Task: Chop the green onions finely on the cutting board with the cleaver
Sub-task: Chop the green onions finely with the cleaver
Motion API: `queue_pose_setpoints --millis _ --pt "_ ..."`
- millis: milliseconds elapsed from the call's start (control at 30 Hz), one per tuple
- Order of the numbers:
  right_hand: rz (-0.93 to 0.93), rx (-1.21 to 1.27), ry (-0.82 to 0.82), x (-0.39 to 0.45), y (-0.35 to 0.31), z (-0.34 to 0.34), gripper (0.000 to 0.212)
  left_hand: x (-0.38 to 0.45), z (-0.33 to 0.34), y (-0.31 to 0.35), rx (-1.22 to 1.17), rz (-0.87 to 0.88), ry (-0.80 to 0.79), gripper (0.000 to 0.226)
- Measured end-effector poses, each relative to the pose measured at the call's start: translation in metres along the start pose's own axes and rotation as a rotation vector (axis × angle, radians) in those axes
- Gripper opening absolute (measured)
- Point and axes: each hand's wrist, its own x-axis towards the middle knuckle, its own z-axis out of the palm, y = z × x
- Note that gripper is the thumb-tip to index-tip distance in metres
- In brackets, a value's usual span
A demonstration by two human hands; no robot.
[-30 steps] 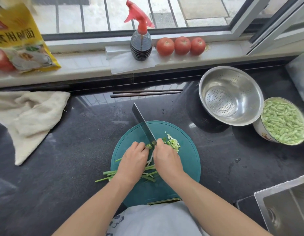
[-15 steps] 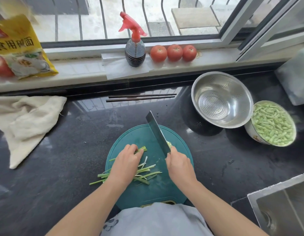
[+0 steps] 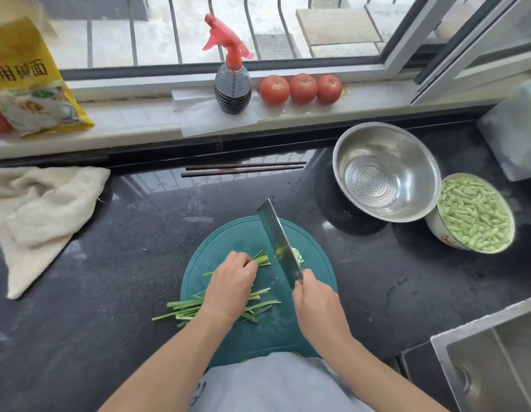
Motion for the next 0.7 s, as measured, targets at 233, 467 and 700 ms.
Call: queue_pose_setpoints --millis 233,467,700 --pt "-0.021 -0.03 -0.068 -0.007 -0.017 0.012 0.018 0.001 0.007 -0.002 0.006 -0.023 0.002 0.022" --pt "-0.06 -0.021 -0.012 0.029 -0.041 0.016 0.016 0.001 -0.001 -0.001 0.091 0.106 -0.036 0.024" --pt "-0.038 -0.037 0.043 0.034 -0.025 0.009 0.013 -0.007 -0.004 -0.001 0.157 0.12 -0.06 0.029"
